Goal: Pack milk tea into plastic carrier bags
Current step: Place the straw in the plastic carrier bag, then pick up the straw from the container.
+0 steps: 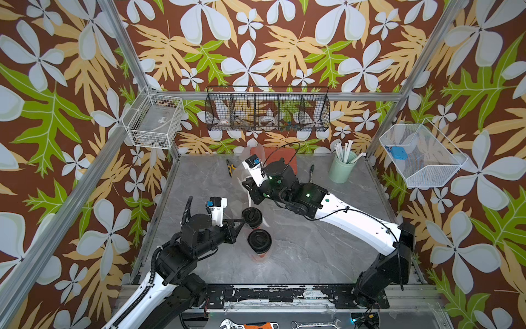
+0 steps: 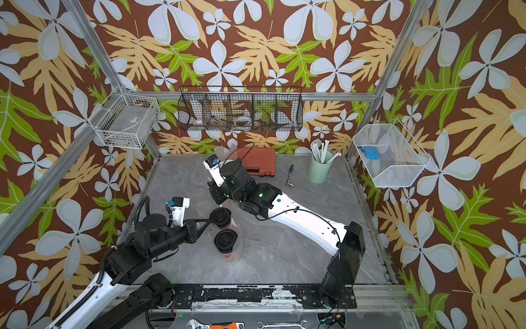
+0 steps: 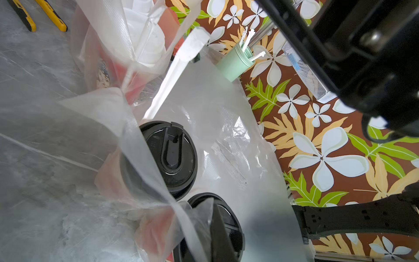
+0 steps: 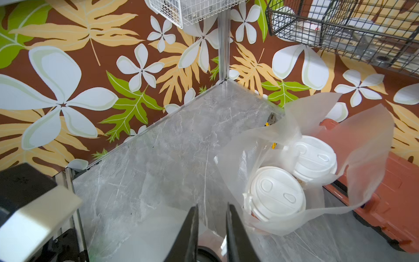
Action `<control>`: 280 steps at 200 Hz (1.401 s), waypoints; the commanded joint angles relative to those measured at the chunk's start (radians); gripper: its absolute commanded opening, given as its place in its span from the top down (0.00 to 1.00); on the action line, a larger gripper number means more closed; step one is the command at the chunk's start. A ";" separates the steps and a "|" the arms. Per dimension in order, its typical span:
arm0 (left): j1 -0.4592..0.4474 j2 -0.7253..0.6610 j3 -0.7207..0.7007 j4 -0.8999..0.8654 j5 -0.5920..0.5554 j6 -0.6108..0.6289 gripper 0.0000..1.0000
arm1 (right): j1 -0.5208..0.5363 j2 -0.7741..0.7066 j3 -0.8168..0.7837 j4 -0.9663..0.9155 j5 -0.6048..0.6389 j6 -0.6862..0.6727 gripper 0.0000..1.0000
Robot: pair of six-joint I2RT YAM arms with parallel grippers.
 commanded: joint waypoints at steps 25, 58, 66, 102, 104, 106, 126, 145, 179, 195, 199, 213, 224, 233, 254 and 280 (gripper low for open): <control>-0.001 -0.006 -0.005 0.034 0.011 -0.010 1.00 | -0.030 0.067 0.046 -0.047 -0.046 0.030 0.74; -0.001 -0.009 -0.003 0.028 0.009 -0.010 1.00 | -0.030 0.099 0.053 -0.057 -0.081 0.031 0.78; 0.000 -0.011 -0.003 0.026 0.008 -0.010 1.00 | -0.031 0.102 0.049 -0.058 -0.080 0.031 0.80; 0.000 -0.018 -0.006 0.025 0.005 -0.011 1.00 | -0.032 0.109 0.029 -0.055 -0.074 0.029 0.91; -0.001 -0.018 -0.006 0.025 0.003 -0.011 1.00 | -0.032 0.109 0.030 -0.055 -0.074 0.029 0.91; 0.000 -0.017 -0.006 0.025 0.003 -0.011 1.00 | -0.032 0.110 0.030 -0.054 -0.073 0.029 0.92; -0.001 -0.020 -0.006 0.022 0.002 -0.010 1.00 | -0.032 0.110 0.019 -0.050 -0.069 0.029 0.98; 0.000 -0.024 -0.006 0.019 0.000 -0.010 1.00 | -0.031 0.110 0.005 -0.043 -0.066 0.029 1.00; 0.000 -0.029 -0.006 0.013 -0.005 -0.010 1.00 | -0.033 0.115 -0.026 -0.029 -0.074 0.032 1.00; -0.001 -0.031 -0.006 0.012 -0.006 -0.011 1.00 | -0.033 0.115 -0.044 -0.023 -0.081 0.037 1.00; -0.001 -0.032 -0.006 0.011 -0.006 -0.010 1.00 | -0.033 0.114 -0.045 -0.022 -0.081 0.037 1.00; -0.001 -0.033 -0.006 0.009 -0.008 -0.011 1.00 | -0.033 0.111 -0.046 -0.025 -0.085 0.041 1.00; 0.000 -0.034 -0.008 0.009 -0.008 -0.010 1.00 | -0.033 0.104 -0.030 -0.034 -0.085 0.042 1.00; -0.001 -0.034 -0.008 0.009 -0.008 -0.011 1.00 | -0.033 0.095 -0.007 -0.048 -0.082 0.039 1.00; 0.000 -0.033 -0.011 0.011 -0.012 -0.011 1.00 | -0.039 0.062 0.040 -0.066 -0.074 0.036 0.80; 0.000 -0.029 -0.011 0.013 -0.016 -0.004 1.00 | -0.077 0.013 0.074 -0.092 -0.064 0.030 0.74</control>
